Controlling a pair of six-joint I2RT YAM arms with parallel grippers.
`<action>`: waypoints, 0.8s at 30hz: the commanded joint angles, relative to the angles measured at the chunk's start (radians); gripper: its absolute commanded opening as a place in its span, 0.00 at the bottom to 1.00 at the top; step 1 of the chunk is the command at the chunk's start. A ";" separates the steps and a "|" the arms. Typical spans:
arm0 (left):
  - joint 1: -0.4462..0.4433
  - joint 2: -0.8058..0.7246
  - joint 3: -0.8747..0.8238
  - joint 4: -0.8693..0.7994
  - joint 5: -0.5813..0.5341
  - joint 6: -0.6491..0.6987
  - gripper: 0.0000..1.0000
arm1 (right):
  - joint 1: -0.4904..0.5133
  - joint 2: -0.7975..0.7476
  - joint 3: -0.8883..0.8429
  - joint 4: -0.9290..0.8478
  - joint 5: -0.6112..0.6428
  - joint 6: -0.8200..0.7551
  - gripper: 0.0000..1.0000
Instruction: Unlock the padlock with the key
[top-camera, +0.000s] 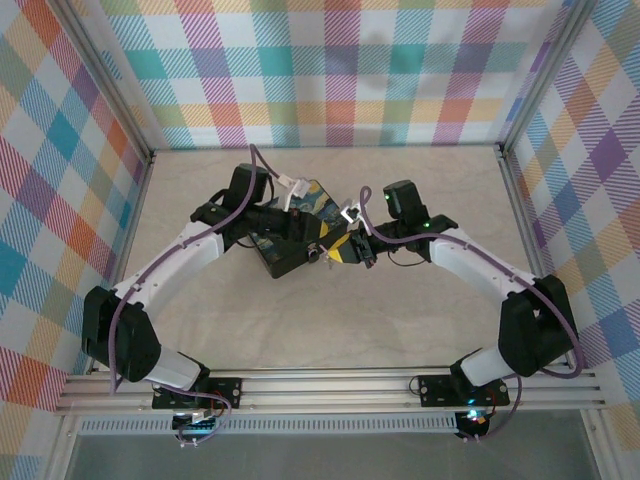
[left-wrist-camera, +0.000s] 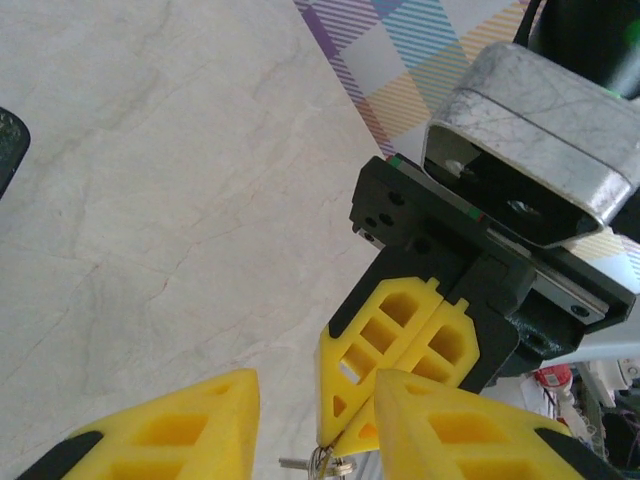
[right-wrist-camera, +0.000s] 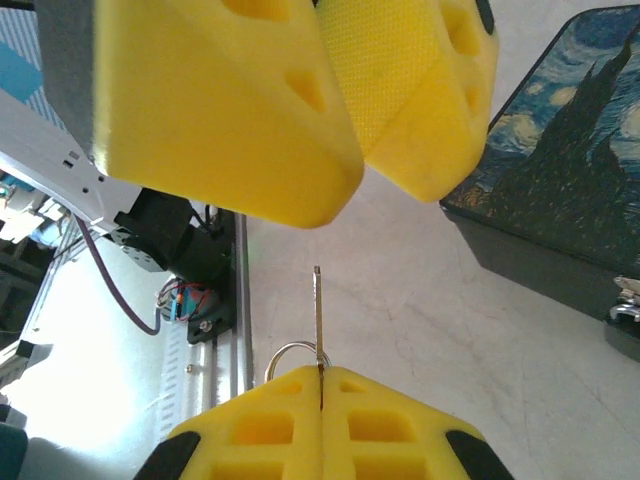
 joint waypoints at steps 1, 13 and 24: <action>0.010 -0.002 -0.040 0.051 0.090 0.021 0.36 | -0.008 0.017 0.026 -0.017 -0.063 0.014 0.00; 0.010 -0.019 -0.072 0.032 0.130 0.037 0.36 | -0.030 0.024 0.042 0.000 -0.080 0.033 0.00; -0.004 -0.001 -0.062 0.033 0.134 0.029 0.26 | -0.029 0.051 0.078 -0.024 -0.106 0.029 0.00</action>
